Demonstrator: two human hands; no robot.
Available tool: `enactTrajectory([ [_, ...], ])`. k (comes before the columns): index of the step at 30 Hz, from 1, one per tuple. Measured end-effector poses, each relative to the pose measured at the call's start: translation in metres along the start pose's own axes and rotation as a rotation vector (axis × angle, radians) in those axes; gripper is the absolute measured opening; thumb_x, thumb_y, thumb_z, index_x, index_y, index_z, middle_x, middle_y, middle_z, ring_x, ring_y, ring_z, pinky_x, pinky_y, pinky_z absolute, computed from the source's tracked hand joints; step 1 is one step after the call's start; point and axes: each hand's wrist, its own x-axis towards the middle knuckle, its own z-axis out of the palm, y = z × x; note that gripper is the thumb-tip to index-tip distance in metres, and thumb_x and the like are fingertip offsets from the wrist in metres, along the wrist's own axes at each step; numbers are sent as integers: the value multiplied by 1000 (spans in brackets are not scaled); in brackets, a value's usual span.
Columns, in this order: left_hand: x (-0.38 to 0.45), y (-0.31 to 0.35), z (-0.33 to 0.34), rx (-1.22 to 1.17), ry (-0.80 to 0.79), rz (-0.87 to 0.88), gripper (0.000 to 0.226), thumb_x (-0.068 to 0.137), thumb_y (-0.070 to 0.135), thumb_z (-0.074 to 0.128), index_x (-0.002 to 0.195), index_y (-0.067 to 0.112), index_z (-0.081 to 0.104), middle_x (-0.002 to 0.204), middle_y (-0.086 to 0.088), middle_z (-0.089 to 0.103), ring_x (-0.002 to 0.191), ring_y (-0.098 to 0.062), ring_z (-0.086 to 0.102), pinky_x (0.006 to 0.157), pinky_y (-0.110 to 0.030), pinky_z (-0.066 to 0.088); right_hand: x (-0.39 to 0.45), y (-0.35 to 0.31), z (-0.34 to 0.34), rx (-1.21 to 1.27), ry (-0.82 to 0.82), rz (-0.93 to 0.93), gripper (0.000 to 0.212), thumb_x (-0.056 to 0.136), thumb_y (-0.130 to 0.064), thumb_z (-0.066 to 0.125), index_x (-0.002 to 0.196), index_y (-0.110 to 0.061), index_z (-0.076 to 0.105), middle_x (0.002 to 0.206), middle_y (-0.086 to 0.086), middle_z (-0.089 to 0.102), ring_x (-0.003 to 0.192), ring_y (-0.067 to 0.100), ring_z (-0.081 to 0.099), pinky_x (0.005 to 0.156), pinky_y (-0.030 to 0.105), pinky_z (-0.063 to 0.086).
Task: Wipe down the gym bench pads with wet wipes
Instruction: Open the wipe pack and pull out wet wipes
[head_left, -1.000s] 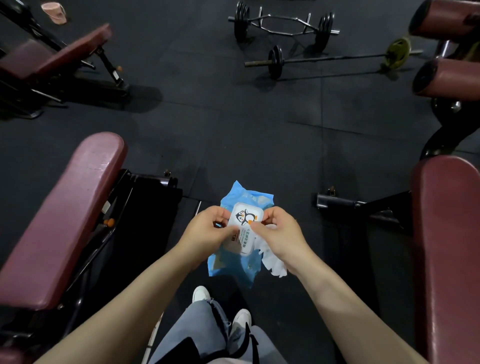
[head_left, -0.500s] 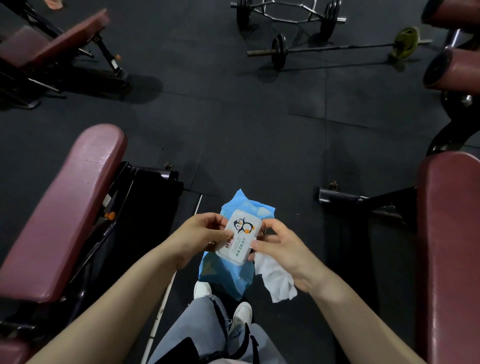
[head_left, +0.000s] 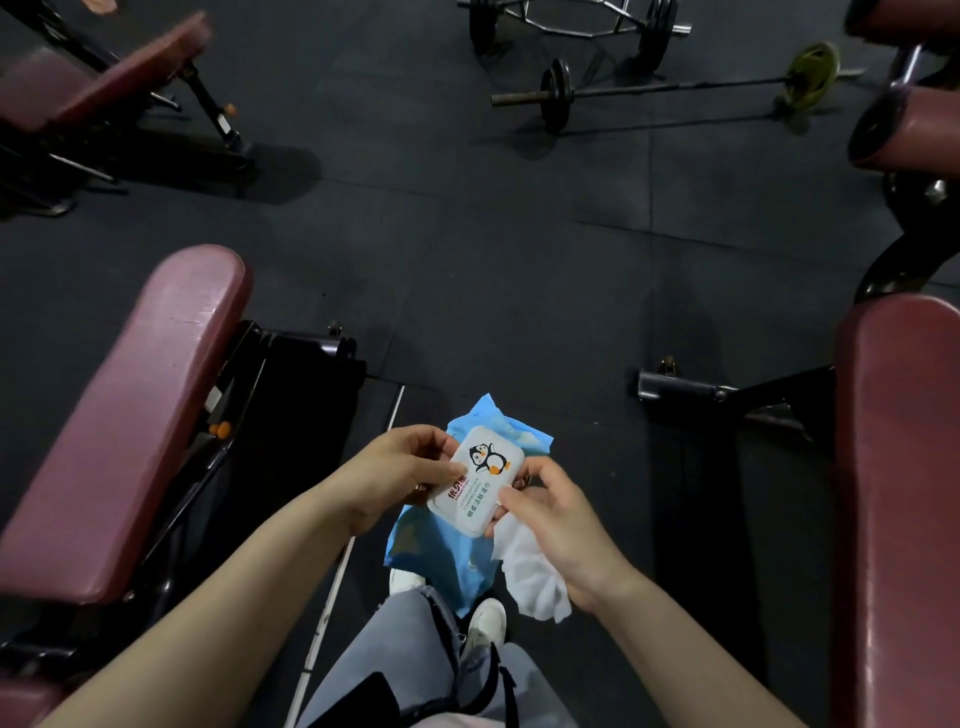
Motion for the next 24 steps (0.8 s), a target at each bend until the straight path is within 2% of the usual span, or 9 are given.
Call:
enactTrajectory([
  [5, 1, 1, 4, 49, 18, 6, 12, 90, 2, 68, 99, 5, 61, 87, -9, 75, 83, -18, 74, 61, -25, 56, 2, 1, -4, -58, 0, -2, 13, 93, -10, 62, 104, -13, 57, 97, 9, 73, 95, 19, 71, 89, 43, 56],
  [7, 2, 1, 5, 71, 27, 13, 14, 90, 3, 68, 102, 3, 60, 90, -10, 76, 87, -20, 75, 64, -27, 58, 3, 0, -5, -61, 9, -3, 12, 93, -9, 63, 103, -13, 58, 98, 8, 72, 95, 17, 71, 87, 38, 57],
  [10, 4, 2, 5, 84, 27, 18, 16, 90, 5, 68, 104, 2, 60, 83, -3, 75, 87, -18, 75, 61, -24, 54, 4, -2, -6, -44, 7, 3, 13, 92, -9, 63, 104, -14, 58, 100, 8, 72, 94, 16, 71, 81, 32, 58],
  [13, 5, 2, 5, 95, 28, 14, 14, 90, 5, 68, 101, 5, 60, 85, -5, 73, 86, -17, 74, 59, -23, 54, 6, -4, -7, -30, -14, 16, 16, 92, -10, 63, 106, -17, 58, 100, 5, 72, 95, 16, 71, 79, 32, 59],
  [17, 8, -1, 6, 157, 72, 40, 13, 88, 3, 69, 98, 7, 61, 88, -6, 67, 83, -17, 72, 70, -36, 61, 11, -4, -6, -38, -25, 6, 14, 93, -7, 63, 103, -15, 57, 99, 10, 73, 93, 21, 72, 78, 36, 58],
  [19, 10, -2, 7, 210, 113, 58, 14, 87, 4, 71, 97, 9, 62, 89, -9, 65, 79, -17, 70, 73, -40, 60, 14, -2, -6, -27, -17, 9, 12, 93, -6, 62, 101, -13, 56, 97, 11, 73, 92, 22, 72, 75, 35, 58],
  [22, 18, -7, 8, 255, 175, 90, 13, 85, 8, 73, 93, 14, 64, 84, -3, 65, 71, -13, 67, 62, -31, 56, 20, 1, -5, -55, 29, 14, 9, 93, -7, 60, 99, -13, 55, 95, 10, 73, 88, 21, 73, 73, 35, 58],
  [24, 29, -14, 8, 330, 231, 107, 13, 83, 15, 74, 90, 19, 64, 82, 5, 66, 70, -11, 64, 61, -30, 55, 28, 1, -4, -154, 73, 29, 9, 91, -11, 61, 98, -13, 57, 93, 9, 73, 86, 21, 71, 74, 32, 57],
])
